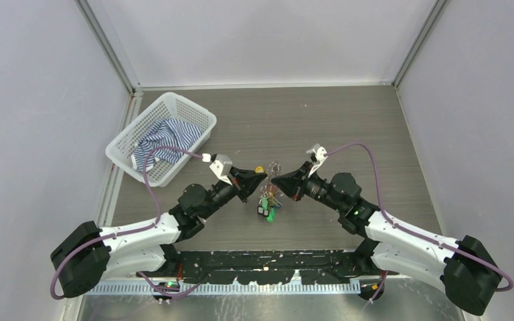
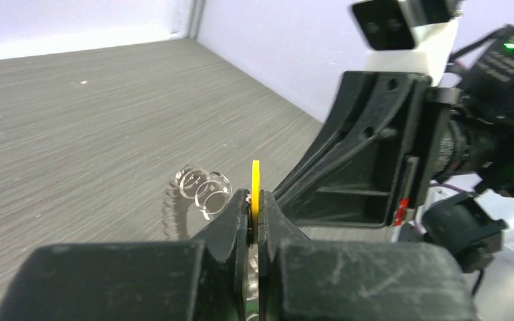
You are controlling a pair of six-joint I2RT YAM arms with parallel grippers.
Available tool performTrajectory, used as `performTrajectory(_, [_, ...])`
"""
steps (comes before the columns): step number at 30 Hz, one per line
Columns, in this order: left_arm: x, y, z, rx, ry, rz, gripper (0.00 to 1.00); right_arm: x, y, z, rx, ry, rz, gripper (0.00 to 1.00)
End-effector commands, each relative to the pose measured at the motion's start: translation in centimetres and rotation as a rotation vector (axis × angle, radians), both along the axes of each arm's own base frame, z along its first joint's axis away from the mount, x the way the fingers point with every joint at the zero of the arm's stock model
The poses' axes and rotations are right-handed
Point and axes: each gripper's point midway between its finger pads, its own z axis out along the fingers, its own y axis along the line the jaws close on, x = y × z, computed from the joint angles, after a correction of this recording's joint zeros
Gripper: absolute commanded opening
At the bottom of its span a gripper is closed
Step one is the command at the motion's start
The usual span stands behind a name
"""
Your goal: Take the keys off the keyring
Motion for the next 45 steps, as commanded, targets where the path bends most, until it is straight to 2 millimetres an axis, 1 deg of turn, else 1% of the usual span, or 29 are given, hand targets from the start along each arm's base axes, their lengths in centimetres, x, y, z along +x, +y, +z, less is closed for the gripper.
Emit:
performTrajectory(1, [1.4, 0.8, -0.3, 0.038, -0.014, 0.029, 0.00, 2.4, -2.9, 4.6, 0.145, -0.164, -0.176, 0.20])
performTrajectory(2, [1.1, 0.7, -0.3, 0.041, -0.014, 0.012, 0.00, 2.3, -3.1, 4.3, 0.155, -0.160, -0.182, 0.27])
performTrajectory(3, [1.0, 0.6, -0.3, 0.041, -0.012, 0.003, 0.00, 2.2, -3.2, 4.1, 0.160, -0.156, -0.182, 0.30])
performTrajectory(5, [0.8, 0.4, -0.4, 0.046, -0.005, -0.013, 0.00, 2.0, -3.2, 3.6, 0.156, -0.143, -0.175, 0.33])
performTrajectory(7, [0.7, 0.2, -0.5, 0.045, -0.001, -0.031, 0.00, 1.9, -3.5, 3.2, 0.176, -0.117, -0.185, 0.39])
performTrajectory(9, [0.3, -0.1, -0.4, 0.038, 0.002, -0.057, 0.00, 1.7, -3.6, 3.2, 0.201, -0.114, -0.184, 0.43])
performTrajectory(10, [0.2, -0.2, -0.5, 0.035, 0.007, -0.067, 0.00, 1.6, -3.5, 3.2, 0.204, -0.113, -0.177, 0.43])
performTrajectory(11, [0.1, -0.3, -0.6, 0.033, 0.011, -0.079, 0.00, 1.4, -3.2, 3.2, 0.192, -0.124, -0.155, 0.40])
performTrajectory(13, [-0.1, -0.6, -0.8, 0.031, 0.021, -0.100, 0.00, 1.1, -2.7, 3.0, 0.179, -0.117, -0.122, 0.29])
performTrajectory(14, [-0.2, -0.6, -0.7, 0.022, 0.026, -0.110, 0.00, 1.0, -2.4, 2.8, 0.177, -0.110, -0.109, 0.27])
performTrajectory(17, [-0.1, -0.5, -0.7, -0.018, 0.049, -0.146, 0.00, 0.8, -2.4, 2.4, 0.216, -0.122, -0.097, 0.38])
performTrajectory(21, [-0.2, -0.5, -0.9, -0.041, 0.070, -0.206, 0.00, 0.2, -2.3, 1.9, 0.217, -0.143, -0.069, 0.46])
performTrajectory(25, [-0.5, -0.9, -1.0, -0.028, 0.073, -0.244, 0.00, -0.4, -2.4, 1.5, 0.186, -0.148, -0.051, 0.44])
performTrajectory(27, [-0.7, -1.1, -0.9, -0.026, 0.074, -0.274, 0.00, -0.5, -2.3, 1.1, 0.135, -0.148, -0.037, 0.45])
performTrajectory(29, [-1.1, -1.4, -0.6, -0.033, 0.066, -0.306, 0.00, -0.8, -2.0, 0.6, 0.075, -0.141, -0.006, 0.44])
performTrajectory(31, [-1.3, -1.6, -0.6, -0.034, 0.069, -0.328, 0.00, -1.1, -1.5, 0.4, 0.065, -0.151, 0.034, 0.44])
performTrajectory(34, [-1.4, -1.7, -0.6, -0.040, 0.073, -0.338, 0.00, -1.9, -0.9, -0.4, 0.054, -0.197, 0.089, 0.41])
performTrajectory(39, [-1.8, -1.8, -0.4, -0.044, 0.074, -0.369, 0.00, -2.8, -0.4, -1.5, 0.004, -0.285, 0.109, 0.42])
performTrajectory(42, [-1.9, -1.8, -0.3, -0.042, 0.072, -0.381, 0.00, -2.9, -0.1, -1.9, -0.019, -0.309, 0.119, 0.38])
performTrajectory(45, [-2.0, -1.8, -0.3, -0.044, 0.071, -0.392, 0.00, -2.6, 0.1, -2.9, -0.066, -0.326, 0.115, 0.34])
